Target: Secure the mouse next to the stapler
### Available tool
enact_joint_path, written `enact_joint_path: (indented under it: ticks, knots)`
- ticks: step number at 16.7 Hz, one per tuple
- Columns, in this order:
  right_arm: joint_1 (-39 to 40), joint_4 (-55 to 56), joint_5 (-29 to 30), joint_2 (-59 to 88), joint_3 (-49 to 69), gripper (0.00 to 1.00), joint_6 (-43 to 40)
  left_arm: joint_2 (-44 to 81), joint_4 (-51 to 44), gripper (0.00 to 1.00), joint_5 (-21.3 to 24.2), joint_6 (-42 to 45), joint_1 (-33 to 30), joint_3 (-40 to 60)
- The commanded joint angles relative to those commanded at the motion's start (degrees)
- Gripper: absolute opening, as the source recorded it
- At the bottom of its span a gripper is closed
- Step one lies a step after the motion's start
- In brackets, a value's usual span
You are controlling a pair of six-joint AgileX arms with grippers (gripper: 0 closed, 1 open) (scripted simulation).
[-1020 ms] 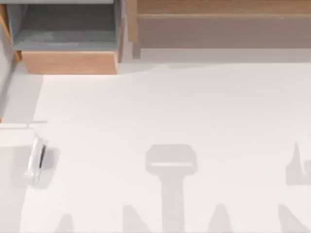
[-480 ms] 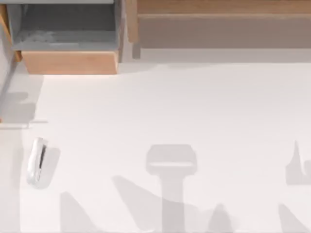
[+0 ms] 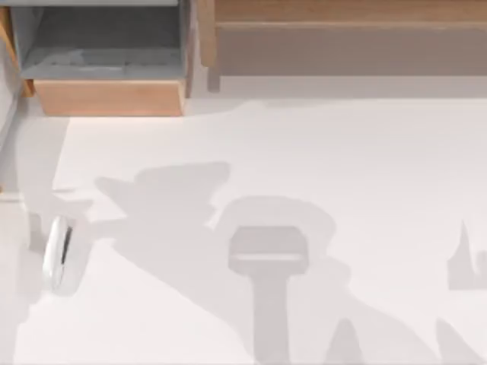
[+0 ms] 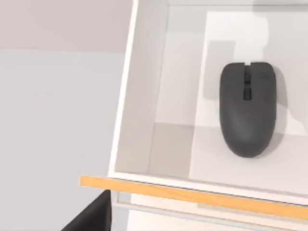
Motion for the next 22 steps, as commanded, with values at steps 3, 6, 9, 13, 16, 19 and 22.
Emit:
enact_joint_path:
  ticks: [3,6,9,13,16,19,22]
  knots:
    - [0.0,0.0,0.0,0.0,0.0,1.0,0.0,15.1,-6.1,1.0,1.7,-0.1,0.9,12.8]
    - [0.0,0.0,0.0,0.0,0.0,1.0,0.0,28.0,-11.5,1.0,3.4,-0.8,1.3,22.8]
    - [0.0,0.0,0.0,0.0,0.0,1.0,0.0,38.5,-15.3,1.0,5.0,-2.0,0.9,30.0]
    - [0.0,0.0,0.0,0.0,0.0,1.0,0.0,47.8,-17.3,1.0,6.4,-3.7,0.4,35.9]
    - [0.0,0.0,0.0,0.0,0.0,1.0,0.0,50.1,-17.4,1.0,6.9,-4.2,0.1,37.7]
    - [0.0,0.0,0.0,0.0,0.0,1.0,0.0,50.1,-17.4,1.0,6.9,-4.2,0.1,37.7]
    - [0.0,0.0,0.0,0.0,0.0,1.0,0.0,50.1,-17.3,1.0,6.8,-4.2,0.4,37.4]
